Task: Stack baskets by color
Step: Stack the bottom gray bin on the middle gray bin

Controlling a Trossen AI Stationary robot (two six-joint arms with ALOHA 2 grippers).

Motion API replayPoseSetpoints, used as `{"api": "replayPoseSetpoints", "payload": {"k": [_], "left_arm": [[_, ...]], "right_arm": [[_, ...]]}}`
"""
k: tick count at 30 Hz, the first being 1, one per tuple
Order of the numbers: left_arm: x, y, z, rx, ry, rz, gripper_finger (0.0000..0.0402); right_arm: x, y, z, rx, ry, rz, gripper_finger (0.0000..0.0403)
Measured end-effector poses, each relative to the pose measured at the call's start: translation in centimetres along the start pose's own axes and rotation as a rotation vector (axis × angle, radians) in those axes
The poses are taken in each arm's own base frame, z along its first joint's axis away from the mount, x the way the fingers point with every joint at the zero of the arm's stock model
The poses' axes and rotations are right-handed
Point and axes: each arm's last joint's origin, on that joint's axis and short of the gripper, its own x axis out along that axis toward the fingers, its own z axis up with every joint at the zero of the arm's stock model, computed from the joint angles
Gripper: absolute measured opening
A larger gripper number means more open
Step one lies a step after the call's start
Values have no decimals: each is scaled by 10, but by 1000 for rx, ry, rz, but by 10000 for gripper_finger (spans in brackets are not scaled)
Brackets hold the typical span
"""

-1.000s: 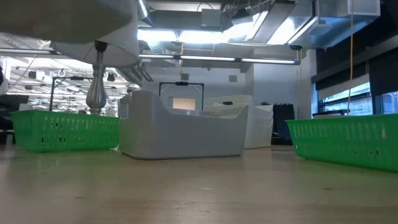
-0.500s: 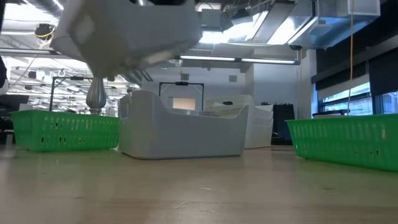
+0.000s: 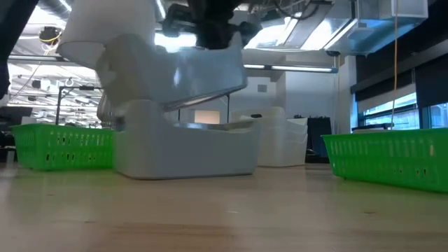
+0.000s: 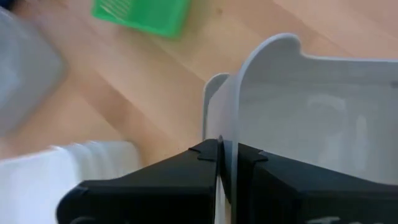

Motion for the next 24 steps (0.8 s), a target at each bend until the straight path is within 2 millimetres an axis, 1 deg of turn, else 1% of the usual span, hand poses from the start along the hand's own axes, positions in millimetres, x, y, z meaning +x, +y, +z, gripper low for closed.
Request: {"api": "replayPoseSetpoints", "payload": {"k": [4, 10, 13, 16, 20, 24], "left_arm": [[0, -6, -2, -50, -8, -85, 0], [0, -7, -2, -137, -13, -100, 0], [5, -11, -4, -151, 4, -121, 0], [12, -16, -8, -203, 30, -149, 0], [18, -18, -13, -206, 82, -127, 0], [19, -17, -13, -193, 113, -88, 0]], "right_arm": [[0, 0, 0, 0, 0, 0, 97], [0, 0, 0, 0, 0, -1, 97], [0, 0, 0, 0, 1, -1, 97], [0, 0, 0, 0, 1, -1, 97], [0, 0, 0, 0, 1, -1, 97], [0, 0, 0, 0, 1, -1, 97]]}}
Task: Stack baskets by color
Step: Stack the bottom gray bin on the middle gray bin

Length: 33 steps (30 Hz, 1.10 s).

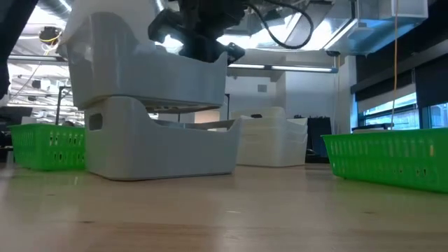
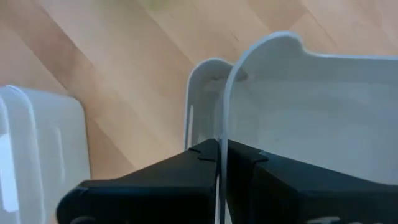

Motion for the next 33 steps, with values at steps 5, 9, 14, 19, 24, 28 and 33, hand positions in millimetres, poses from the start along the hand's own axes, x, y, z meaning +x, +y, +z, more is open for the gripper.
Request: {"api": "replayPoseSetpoints", "payload": {"k": [5, 9, 14, 19, 24, 28, 33], "left_arm": [[-14, 2, 3, -4, -11, -13, 0], [-26, 6, 9, 7, -41, 20, 0], [-32, 12, 10, 1, -42, 75, 0], [-20, 14, 9, -13, -40, 33, 0], [-7, 16, 8, -24, -16, -7, 0], [7, 18, 7, -48, 7, -36, 0], [16, 19, 7, -69, 51, -15, 0]], "right_arm": [[0, 0, 0, 0, 0, 0, 97], [0, 0, 0, 0, 0, 0, 97], [0, 0, 0, -1, 0, 0, 97], [0, 0, 0, -3, 0, 0, 97], [0, 0, 0, -3, 1, 0, 97], [0, 0, 0, -2, 2, 1, 97], [0, 0, 0, -1, 2, 1, 97]]}}
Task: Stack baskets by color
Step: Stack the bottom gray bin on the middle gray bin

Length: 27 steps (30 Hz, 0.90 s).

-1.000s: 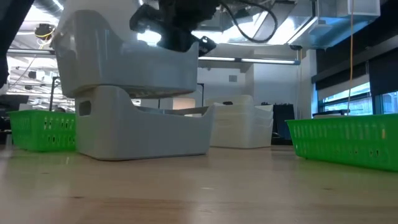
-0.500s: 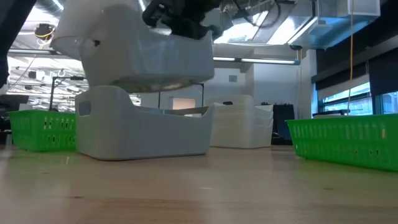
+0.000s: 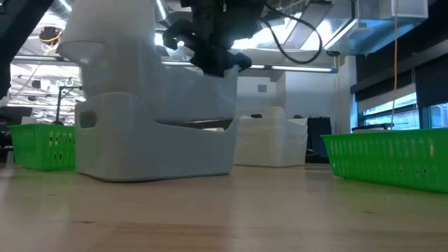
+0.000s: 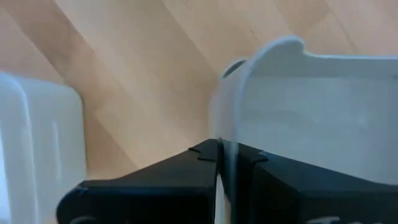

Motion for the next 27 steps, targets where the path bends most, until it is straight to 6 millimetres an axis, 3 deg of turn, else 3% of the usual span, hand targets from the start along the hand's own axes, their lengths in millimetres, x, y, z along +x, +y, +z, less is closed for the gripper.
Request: {"api": "replayPoseSetpoints", "payload": {"k": [5, 16, 27], "left_arm": [[-1, -2, 3, 7, 7, 27, 6], [2, -15, 15, -10, 58, 89, 62], [-28, -25, 34, -10, 75, 169, 58]], "right_arm": [[0, 0, 0, 1, 1, 1, 97], [0, 0, 0, 1, 1, 1, 97], [0, 0, 1, -4, -5, -2, 97]]}}
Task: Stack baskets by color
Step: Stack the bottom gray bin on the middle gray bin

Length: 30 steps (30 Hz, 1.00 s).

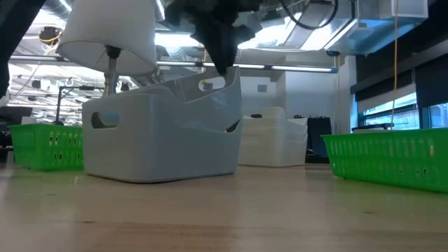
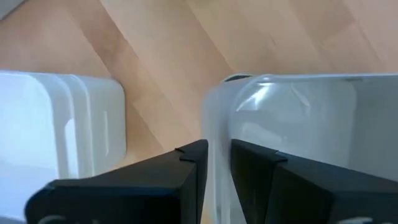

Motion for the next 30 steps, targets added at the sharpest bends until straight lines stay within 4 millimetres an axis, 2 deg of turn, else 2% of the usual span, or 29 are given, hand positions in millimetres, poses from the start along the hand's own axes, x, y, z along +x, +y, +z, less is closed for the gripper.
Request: {"api": "replayPoseSetpoints", "payload": {"k": [7, 11, 19, 26, 28, 30], "left_arm": [[-22, 9, 1, -11, -23, 25, 57], [-23, 17, -4, -41, -34, 29, 57], [0, 20, -11, -140, -73, -104, 57], [26, 15, -16, -136, -40, -96, 57], [24, 16, -17, -134, -9, -45, 57], [13, 21, -17, -135, 12, 46, 57]], "right_arm": [[0, 0, 0, 2, 0, 0, 97], [0, 0, 0, 2, 0, 0, 97], [0, 0, 0, 4, 1, 1, 97], [0, 0, 0, 4, 1, 1, 97], [0, 0, 0, 4, 1, 1, 97], [0, 0, 0, 4, 1, 1, 97]]}}
